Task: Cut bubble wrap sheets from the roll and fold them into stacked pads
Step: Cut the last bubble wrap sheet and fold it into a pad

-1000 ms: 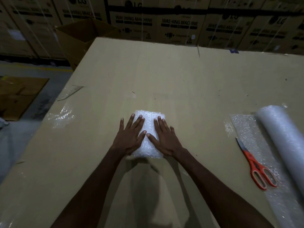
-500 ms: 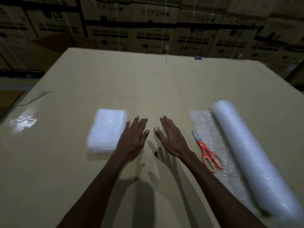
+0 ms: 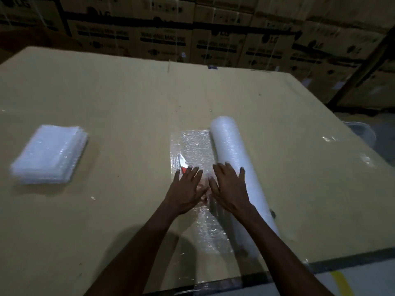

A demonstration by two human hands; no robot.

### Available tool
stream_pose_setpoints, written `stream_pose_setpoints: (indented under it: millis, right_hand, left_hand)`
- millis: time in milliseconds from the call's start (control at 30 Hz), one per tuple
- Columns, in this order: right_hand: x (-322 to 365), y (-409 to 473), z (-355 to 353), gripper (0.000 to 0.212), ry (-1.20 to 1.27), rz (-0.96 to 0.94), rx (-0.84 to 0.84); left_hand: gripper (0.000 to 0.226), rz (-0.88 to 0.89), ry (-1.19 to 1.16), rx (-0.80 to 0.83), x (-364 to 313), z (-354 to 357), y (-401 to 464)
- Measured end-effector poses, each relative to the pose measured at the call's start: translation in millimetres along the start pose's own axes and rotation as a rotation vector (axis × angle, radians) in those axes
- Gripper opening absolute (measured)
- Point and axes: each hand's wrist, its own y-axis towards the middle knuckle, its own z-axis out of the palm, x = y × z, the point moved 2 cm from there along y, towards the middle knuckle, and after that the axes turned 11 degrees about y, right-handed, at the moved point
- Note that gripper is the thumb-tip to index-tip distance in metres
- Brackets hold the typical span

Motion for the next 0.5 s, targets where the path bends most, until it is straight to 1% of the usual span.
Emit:
stream_pose_setpoints:
  millis: [67,100,133,167,233,300,400,500]
  right_hand:
    - [-23,-9,0,0.048,-0.079,0.023,0.048]
    - [-32,-11,-1,0.045,-0.124,0.011,0.067]
    - [-38,-13,-2,0.042,-0.16,-0.005,0.083]
    - [-43,-13,-3,0.045,-0.186,-0.013,0.098]
    - [-45,-13,-6,0.056,-0.215,-0.013,0.127]
    - [-42,-10,-7,0.062,-0.222,-0.017,0.163]
    - [-36,-5,-3,0.065,-0.234,-0.002,0.234]
    - [-24,1,0,0.068,-0.23,0.012,0.253]
  left_hand:
    - [0.099,-0.033,0.0,0.036,-14,12,4]
    - [0.104,-0.059,-0.004,0.04,-18,18,3]
    - [0.104,-0.082,-0.008,0.036,-19,22,2]
    - [0.102,-0.096,-0.003,0.034,-19,24,1]
    - [0.095,-0.11,0.033,0.049,-16,25,-1]
    - [0.091,-0.11,0.053,0.07,-10,25,-3]
    - [0.09,-0.096,0.055,0.086,1,21,-4]
    - [0.089,-0.091,0.063,0.096,17,17,-9]
